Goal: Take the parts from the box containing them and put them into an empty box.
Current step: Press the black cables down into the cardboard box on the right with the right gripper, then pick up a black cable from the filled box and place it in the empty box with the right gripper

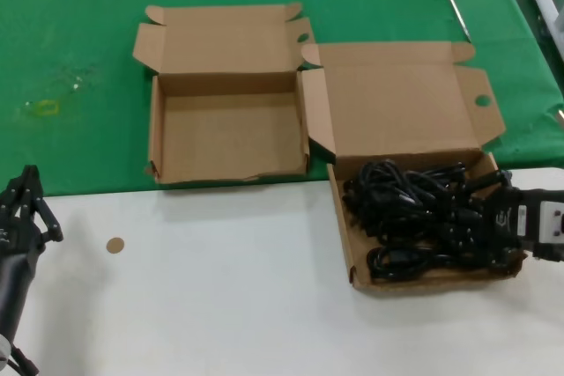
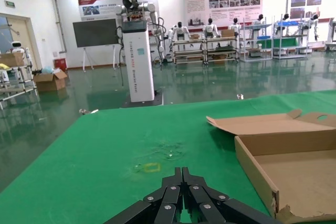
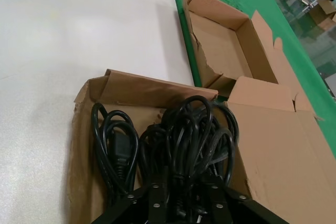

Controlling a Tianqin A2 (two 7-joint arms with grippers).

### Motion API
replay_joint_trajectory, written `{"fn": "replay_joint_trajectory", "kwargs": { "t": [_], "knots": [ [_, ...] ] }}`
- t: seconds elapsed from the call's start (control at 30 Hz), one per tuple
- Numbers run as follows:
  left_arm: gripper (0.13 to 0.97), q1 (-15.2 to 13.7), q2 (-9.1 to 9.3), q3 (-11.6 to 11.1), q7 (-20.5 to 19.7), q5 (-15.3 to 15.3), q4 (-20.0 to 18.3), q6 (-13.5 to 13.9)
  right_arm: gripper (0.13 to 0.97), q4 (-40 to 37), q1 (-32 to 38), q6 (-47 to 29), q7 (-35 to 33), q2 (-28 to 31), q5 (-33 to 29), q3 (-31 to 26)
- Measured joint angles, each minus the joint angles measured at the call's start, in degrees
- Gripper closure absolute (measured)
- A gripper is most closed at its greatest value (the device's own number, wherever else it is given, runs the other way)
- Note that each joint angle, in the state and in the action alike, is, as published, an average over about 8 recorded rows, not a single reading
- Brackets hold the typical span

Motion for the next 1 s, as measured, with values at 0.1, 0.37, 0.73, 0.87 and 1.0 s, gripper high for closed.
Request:
{"fn": "replay_joint_trajectory", "kwargs": {
  "t": [0.1, 0.37, 0.73, 0.87, 1.0],
  "knots": [
    [0.945, 0.00, 0.00, 0.00, 0.00, 0.00, 0.00, 0.00, 0.751, 0.11, 0.01, 0.03, 0.14, 0.07, 0.01, 0.18],
    [0.945, 0.00, 0.00, 0.00, 0.00, 0.00, 0.00, 0.00, 0.876, 1.70, -0.60, -0.30, 1.43, 1.18, 0.49, 0.97],
    [0.945, 0.00, 0.00, 0.00, 0.00, 0.00, 0.00, 0.00, 0.893, 4.44, 0.98, -2.03, 3.99, 3.10, 1.47, 2.07],
    [0.945, 0.00, 0.00, 0.00, 0.00, 0.00, 0.00, 0.00, 0.894, 4.94, 3.17, -2.65, 4.83, 2.75, 1.49, 1.93],
    [0.945, 0.00, 0.00, 0.00, 0.00, 0.00, 0.00, 0.00, 0.895, 5.01, 6.35, -3.19, 5.46, 1.34, 0.71, 0.92]
  ]
}}
